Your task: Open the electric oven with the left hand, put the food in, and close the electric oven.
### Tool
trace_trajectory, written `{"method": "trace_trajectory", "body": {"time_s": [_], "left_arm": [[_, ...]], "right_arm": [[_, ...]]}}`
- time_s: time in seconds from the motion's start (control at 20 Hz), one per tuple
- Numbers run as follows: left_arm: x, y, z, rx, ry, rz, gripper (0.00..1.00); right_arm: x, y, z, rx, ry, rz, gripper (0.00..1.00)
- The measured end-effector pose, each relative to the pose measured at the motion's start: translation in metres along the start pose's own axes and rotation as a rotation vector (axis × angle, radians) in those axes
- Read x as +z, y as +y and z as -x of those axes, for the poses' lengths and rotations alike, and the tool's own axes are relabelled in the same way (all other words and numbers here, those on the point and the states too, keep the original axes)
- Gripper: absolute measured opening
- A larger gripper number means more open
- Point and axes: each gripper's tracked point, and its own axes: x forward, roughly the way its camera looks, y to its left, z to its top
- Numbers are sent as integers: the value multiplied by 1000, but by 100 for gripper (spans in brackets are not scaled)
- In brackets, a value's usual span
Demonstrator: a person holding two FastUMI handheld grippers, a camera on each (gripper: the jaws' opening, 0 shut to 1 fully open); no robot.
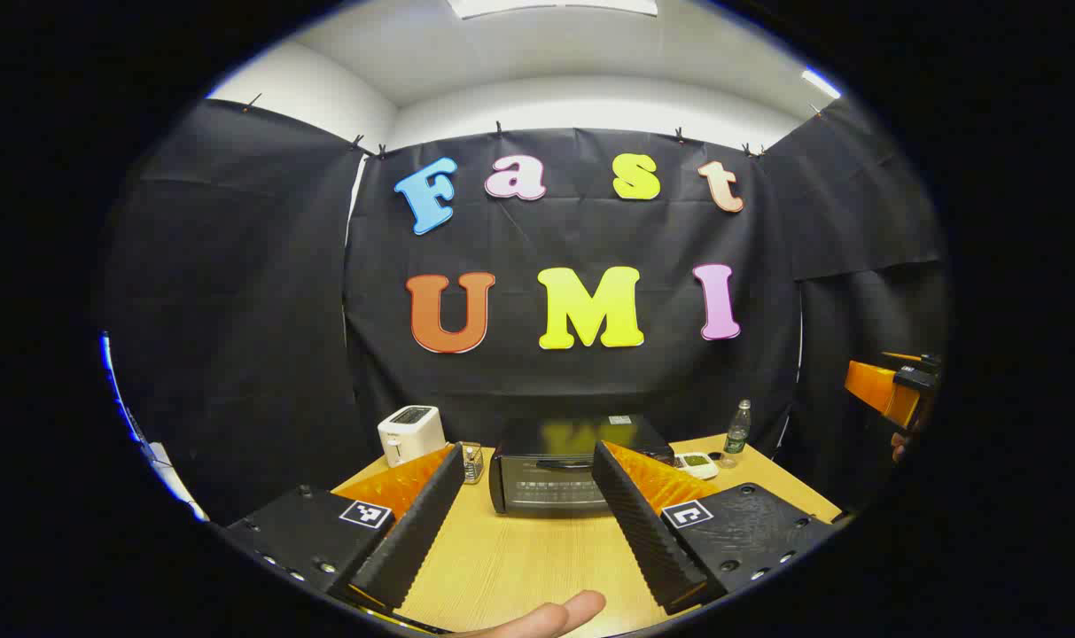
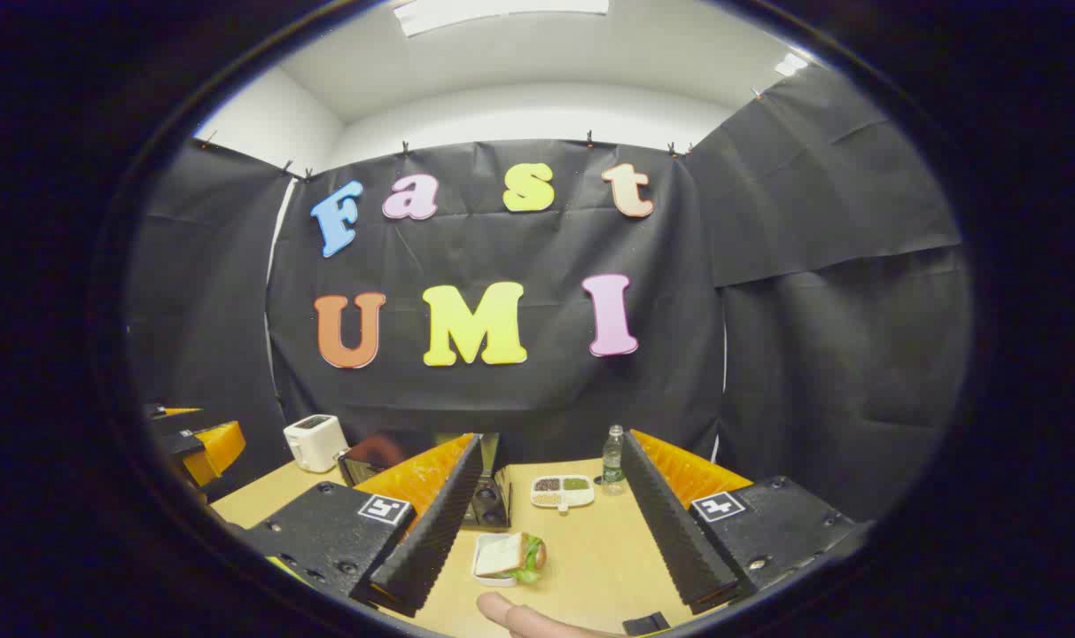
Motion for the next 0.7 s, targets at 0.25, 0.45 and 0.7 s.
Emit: {"method": "trace_trajectory", "body": {"time_s": [0.25, 0.45, 0.7], "left_arm": [[6, -3, 6, -16, -18, -13, 95], [10, -7, 9, -33, -19, 7, 95], [22, -9, 7, -40, -37, 20, 95]], "right_arm": [[-4, -3, 0, 5, 15, -1, 100], [4, -10, 3, -6, -6, 13, 90], [21, -22, 10, -27, -60, 29, 100]]}}
